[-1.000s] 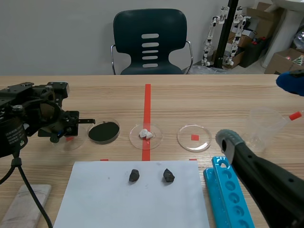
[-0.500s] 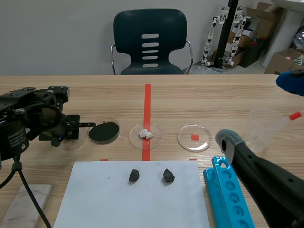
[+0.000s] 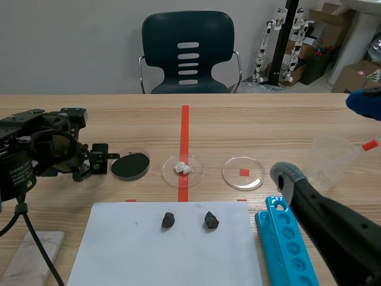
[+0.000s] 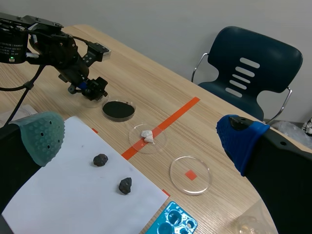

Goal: Put the mineral in the empty petri dish

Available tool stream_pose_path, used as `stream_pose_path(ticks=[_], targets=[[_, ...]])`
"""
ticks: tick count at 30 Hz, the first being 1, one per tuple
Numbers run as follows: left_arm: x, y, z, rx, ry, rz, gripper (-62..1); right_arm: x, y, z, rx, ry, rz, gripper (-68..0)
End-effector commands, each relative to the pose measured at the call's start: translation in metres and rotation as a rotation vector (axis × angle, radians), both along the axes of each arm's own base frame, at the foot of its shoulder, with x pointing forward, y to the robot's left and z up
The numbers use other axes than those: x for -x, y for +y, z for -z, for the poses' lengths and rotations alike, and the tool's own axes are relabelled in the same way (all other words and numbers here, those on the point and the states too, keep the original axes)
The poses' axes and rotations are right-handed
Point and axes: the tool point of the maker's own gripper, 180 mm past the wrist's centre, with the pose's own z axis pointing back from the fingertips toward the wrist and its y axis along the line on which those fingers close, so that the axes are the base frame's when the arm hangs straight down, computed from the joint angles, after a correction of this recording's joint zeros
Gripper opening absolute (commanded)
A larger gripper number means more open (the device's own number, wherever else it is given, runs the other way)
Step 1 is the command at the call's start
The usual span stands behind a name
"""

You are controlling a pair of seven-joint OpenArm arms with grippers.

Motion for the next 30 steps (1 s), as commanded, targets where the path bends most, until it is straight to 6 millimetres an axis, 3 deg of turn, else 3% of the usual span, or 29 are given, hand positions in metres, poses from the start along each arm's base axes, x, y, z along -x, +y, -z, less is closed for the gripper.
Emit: stream_pose_path(ticks=[1,28,30], targets=[[-0.012,-0.001,-0.013,0.001,-0.043,-0.002,-21.7,-0.001,0.001,-0.008,-0.019,-0.02,-0.004,0.4],[-0.025,0.004,-0.036,-0.011,-0.143,0.011,-21.5,-0.001,0.001,-0.008,-0.019,-0.02,-0.004,0.4],[-0.025,0.004,-0.038,-0.013,-0.174,0.016,-17.8,-0.001,0.001,-0.008,-0.019,-0.02,-0.004,0.4]])
